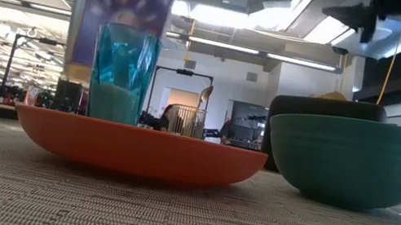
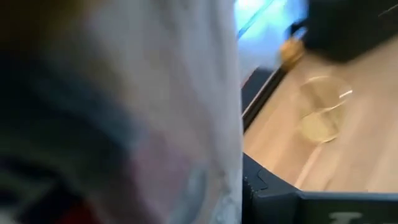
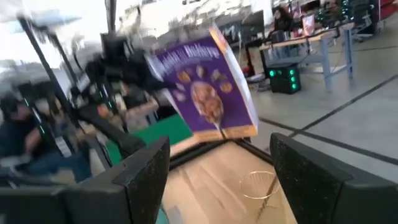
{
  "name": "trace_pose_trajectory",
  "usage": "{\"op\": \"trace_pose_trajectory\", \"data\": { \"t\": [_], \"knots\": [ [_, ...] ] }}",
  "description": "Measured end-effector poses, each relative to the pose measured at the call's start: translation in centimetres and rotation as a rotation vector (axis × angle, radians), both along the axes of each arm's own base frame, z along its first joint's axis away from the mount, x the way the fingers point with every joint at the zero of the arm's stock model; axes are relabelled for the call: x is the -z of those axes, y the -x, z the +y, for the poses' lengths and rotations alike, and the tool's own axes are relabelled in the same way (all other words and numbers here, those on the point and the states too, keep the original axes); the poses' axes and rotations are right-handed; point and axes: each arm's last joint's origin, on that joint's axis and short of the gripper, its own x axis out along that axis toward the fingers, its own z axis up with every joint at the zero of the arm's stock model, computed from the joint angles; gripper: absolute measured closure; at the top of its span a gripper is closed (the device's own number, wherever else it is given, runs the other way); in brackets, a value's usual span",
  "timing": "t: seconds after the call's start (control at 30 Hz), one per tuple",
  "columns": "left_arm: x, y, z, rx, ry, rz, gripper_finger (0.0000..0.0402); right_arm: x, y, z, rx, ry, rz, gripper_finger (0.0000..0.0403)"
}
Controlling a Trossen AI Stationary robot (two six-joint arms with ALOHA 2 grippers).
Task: Arrange a breakfast setting
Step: Pour the cereal from the cereal box into the blue bowl
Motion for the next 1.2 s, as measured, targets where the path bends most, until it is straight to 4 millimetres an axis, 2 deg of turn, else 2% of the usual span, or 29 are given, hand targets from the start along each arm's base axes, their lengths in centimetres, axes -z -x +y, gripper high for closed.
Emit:
{"op": "trace_pose_trajectory", "data": {
  "t": [0.13,0.27,0.4,0.57,0.77,0.9,1.2],
  "knots": [
    [-3.1,0.4,-1.3,0.165,-0.027,-0.068,0.0396,-2.7,-2.2,-0.5,-0.012,0.058,0.077,0.0134],
    [-5.2,0.4,-2.2,0.293,-0.045,-0.127,0.0395,-6.3,-4.7,-1.0,-0.031,0.113,0.084,0.0134],
    [-6.3,-0.4,-2.5,0.39,-0.032,-0.141,0.0395,-9.5,-7.6,-1.4,-0.092,0.16,0.11,0.0134],
    [-7.1,-2.7,-2.6,0.539,0.007,-0.133,0.0395,-12.1,-11.2,-2.1,-0.136,0.209,0.193,0.0134],
    [-7.4,-5.3,-2.7,0.634,0.008,-0.083,0.0395,-13.8,-14.1,-2.7,-0.174,0.236,0.264,0.0134],
    [-7.6,-5.9,-2.7,0.643,-0.007,-0.071,0.0395,-14.4,-14.6,-2.6,-0.267,0.237,0.25,0.0134],
    [-7.6,-6.2,-2.6,0.638,-0.033,-0.062,0.0395,-13.8,-15.1,-1.6,-0.372,0.217,0.266,0.0134]
  ]
}}
